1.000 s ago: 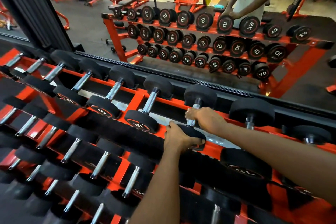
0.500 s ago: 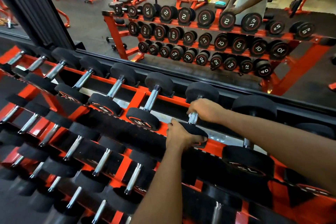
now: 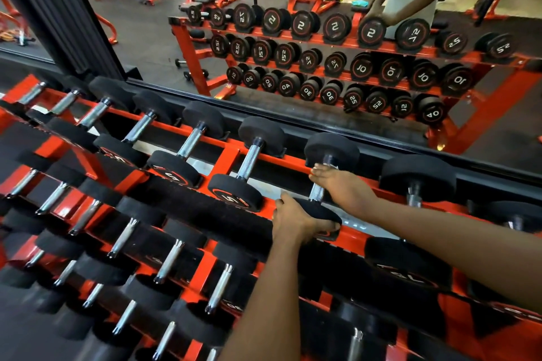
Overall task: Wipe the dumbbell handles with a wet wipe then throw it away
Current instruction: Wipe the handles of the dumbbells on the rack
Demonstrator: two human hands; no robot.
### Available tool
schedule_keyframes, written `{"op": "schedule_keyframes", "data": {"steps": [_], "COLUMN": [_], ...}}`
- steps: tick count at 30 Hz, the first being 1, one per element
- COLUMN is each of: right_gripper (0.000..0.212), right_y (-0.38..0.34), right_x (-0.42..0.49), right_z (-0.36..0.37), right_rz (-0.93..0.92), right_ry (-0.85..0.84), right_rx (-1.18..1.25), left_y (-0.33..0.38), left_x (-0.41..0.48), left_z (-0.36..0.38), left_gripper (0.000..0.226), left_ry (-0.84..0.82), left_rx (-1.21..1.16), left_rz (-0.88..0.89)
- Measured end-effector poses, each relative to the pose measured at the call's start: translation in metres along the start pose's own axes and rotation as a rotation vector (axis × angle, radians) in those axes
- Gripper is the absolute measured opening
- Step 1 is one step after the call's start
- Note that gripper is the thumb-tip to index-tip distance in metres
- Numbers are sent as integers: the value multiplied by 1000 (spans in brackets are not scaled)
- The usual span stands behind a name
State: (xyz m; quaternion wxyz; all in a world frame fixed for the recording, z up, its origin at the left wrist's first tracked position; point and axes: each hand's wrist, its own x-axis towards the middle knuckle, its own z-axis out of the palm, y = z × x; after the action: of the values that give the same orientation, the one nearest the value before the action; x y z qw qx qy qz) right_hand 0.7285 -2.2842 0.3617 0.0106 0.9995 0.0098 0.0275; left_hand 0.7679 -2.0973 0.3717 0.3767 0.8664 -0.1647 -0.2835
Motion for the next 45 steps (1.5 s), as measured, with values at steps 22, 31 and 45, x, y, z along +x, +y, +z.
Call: {"op": "schedule_keyframes", "data": {"steps": [22,31,45], "right_gripper": [28,18,27], "right_y": [-45,-37,-34], "right_x": [21,17,9], "right_z": [-2,-4,-3], "right_rz": [1068,1126,1024], "right_ry": [482,208,-138], "right_rx": [1412,1718,1671], "left_y": [-1,-1,0], "left_x": [-2,-1,-3], "left_z": [-2,-3,-3], "left_gripper": [127,131,135], "left_ry": [15,2,-1], "left_rx": [19,14,13], "left_rz": [45,39,39]}}
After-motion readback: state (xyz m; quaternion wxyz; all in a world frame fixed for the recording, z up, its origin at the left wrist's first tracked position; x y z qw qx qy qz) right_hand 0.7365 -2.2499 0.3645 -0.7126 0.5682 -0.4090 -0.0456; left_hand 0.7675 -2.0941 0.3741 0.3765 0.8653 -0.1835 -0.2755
